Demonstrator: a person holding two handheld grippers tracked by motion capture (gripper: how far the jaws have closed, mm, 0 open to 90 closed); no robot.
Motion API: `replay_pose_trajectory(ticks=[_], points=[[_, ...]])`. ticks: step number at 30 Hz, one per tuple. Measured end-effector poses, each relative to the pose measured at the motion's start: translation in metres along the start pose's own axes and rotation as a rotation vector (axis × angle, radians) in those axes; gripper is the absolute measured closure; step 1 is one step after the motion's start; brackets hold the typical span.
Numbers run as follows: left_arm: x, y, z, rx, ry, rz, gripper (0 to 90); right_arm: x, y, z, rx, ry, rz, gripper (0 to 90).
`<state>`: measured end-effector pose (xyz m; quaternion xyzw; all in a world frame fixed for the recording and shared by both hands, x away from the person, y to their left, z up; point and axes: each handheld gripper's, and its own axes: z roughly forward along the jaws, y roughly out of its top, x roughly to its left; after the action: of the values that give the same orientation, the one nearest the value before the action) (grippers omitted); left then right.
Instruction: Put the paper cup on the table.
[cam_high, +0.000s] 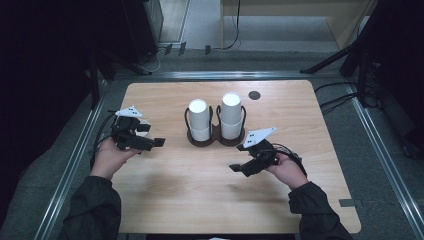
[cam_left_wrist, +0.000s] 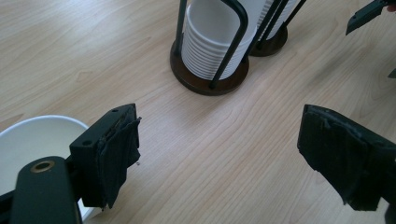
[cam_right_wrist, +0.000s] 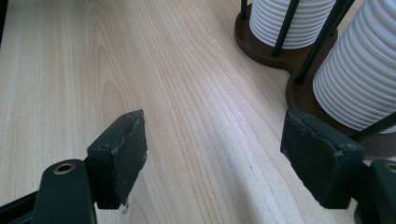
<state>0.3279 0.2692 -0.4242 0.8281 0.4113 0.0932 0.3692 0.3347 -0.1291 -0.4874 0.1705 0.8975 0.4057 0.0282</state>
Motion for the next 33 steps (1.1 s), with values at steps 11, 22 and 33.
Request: replay_pose_trajectory(ticks=[11,22,33], points=[[-0.013,-0.001,0.019,0.014,-0.063,0.034,13.4,-0.001,-0.001,-0.003,-0.007,-0.006,0.001,23.1],[-0.025,0.000,0.035,0.024,-0.074,0.062,13.5,0.000,-0.002,-0.002,-0.003,-0.008,0.002,23.1],[-0.039,0.001,0.049,0.015,-0.115,0.070,13.5,0.000,-0.002,-0.003,-0.004,-0.009,0.003,23.0]])
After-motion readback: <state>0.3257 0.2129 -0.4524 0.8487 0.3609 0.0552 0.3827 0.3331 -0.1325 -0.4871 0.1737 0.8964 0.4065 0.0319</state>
